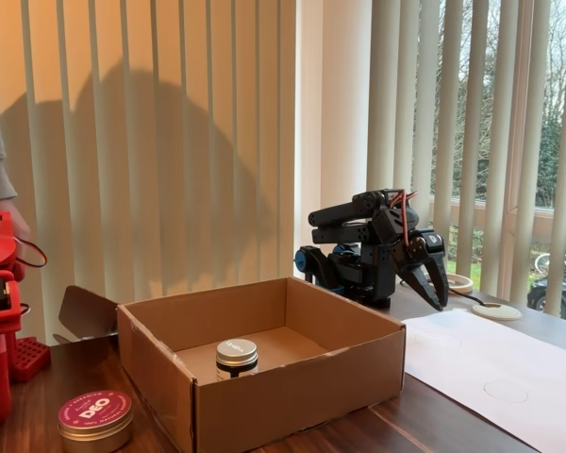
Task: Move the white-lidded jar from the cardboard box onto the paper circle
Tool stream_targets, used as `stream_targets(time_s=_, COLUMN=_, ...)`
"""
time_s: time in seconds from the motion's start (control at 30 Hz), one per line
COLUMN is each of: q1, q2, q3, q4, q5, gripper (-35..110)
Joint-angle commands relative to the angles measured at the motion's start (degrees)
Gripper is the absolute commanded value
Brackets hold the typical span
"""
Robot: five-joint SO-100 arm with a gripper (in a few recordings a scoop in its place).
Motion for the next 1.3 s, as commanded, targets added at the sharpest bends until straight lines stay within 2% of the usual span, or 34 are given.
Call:
stream_targets(time_s=0.0, q1=-0.79, q2=3.69, q3=-0.44, q4=0.18, q5=-0.53, gripper=0)
stream_targets(time_s=1.27, q1=-0.79, q2=3.78, q3=-0.35, q4=0.09, q5=-0.62, gripper=0)
